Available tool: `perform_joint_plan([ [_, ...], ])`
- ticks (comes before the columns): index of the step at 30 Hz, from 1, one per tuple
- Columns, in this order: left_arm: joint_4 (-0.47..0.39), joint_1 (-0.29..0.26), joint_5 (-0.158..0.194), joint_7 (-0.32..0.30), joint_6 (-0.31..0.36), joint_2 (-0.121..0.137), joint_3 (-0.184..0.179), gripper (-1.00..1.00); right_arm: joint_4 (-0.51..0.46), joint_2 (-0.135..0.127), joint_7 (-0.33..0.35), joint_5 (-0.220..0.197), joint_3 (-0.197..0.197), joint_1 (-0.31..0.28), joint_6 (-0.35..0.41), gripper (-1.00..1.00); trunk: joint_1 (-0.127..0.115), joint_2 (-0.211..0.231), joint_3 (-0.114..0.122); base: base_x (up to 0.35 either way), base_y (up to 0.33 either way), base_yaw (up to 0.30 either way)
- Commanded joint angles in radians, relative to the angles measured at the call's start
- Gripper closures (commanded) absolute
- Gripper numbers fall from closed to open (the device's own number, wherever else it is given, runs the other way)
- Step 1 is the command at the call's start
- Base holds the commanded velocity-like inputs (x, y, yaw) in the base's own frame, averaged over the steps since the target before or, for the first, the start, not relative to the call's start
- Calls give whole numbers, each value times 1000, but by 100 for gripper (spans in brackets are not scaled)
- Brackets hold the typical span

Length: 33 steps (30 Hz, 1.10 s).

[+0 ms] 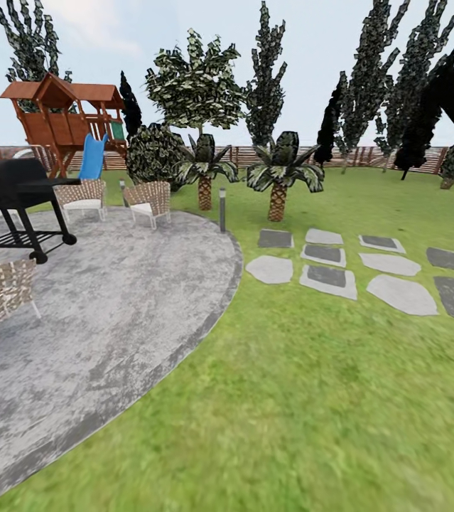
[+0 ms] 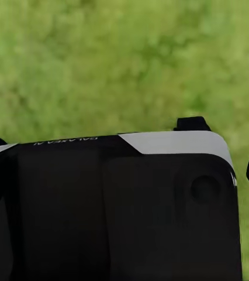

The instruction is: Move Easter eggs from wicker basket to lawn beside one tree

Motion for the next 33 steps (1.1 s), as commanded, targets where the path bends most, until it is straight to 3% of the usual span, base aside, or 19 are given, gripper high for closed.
perform_joint_plan([
  [1, 1, -1, 0, 1, -3, 0, -4, -100, -3, 1, 1, 0, -6, 0, 6, -100, 1, -1, -1, 285, 122, 0],
  [33, 1, -1, 1, 1, -4, 0, -4, -100, -2, 4, 1, 0, -6, 0, 6, -100, 1, -1, -1, 299, 123, -5],
])
